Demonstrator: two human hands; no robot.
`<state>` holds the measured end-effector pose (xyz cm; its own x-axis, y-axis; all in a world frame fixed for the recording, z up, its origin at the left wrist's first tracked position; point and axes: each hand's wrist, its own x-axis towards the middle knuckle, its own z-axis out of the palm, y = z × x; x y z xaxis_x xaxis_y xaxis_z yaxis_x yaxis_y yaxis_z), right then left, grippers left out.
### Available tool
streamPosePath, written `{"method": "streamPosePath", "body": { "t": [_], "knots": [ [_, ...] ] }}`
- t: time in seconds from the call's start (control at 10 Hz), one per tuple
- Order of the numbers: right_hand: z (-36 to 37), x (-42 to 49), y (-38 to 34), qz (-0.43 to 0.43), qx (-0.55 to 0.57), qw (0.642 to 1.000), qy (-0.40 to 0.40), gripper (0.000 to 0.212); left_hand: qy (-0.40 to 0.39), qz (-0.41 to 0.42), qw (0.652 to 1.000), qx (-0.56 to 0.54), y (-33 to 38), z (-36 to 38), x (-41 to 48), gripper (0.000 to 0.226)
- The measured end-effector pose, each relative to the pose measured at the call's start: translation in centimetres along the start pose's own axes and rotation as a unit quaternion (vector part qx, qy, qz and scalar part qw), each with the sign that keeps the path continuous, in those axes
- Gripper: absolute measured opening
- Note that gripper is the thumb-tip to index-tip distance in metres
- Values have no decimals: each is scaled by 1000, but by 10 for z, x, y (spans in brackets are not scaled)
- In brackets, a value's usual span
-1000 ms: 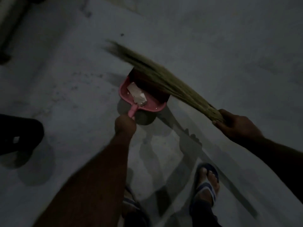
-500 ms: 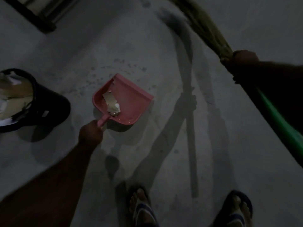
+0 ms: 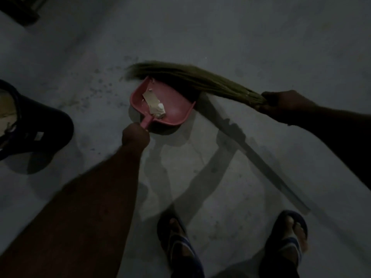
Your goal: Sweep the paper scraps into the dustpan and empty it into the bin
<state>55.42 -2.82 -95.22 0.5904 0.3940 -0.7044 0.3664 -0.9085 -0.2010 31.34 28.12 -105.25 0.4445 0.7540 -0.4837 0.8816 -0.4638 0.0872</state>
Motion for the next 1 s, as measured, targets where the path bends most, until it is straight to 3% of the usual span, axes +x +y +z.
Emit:
{"method": "streamPosePath", "body": {
  "t": [0.3, 0.5, 0.6, 0.7, 0.8, 0.9, 1.0],
  "knots": [
    [-16, 5, 21, 26, 23, 995, 90, 45, -13, 20, 1000, -2, -34, 8, -31, 22],
    [2, 27, -30, 78, 93, 993, -1, 53, -17, 6, 995, -99, -51, 3, -49, 18],
    [27, 17, -53, 99, 115, 986, -64, 56, -61, 95, 981, -157, -71, 15, -59, 28],
    [50, -4, -63, 46, 68, 993, -88, 48, -71, 95, 975, -189, -85, 17, -71, 26],
    [79, -35, -56, -48, -36, 990, -124, 36, -6, 141, 967, -213, -98, 26, -81, 25],
    [97, -60, -41, -99, -64, 987, -108, 37, -23, -48, 969, -241, -79, 7, -94, 16],
    [90, -68, -39, -89, -16, 995, -33, 32, -34, -108, 982, -153, -77, 9, -86, 20]
  ]
}}
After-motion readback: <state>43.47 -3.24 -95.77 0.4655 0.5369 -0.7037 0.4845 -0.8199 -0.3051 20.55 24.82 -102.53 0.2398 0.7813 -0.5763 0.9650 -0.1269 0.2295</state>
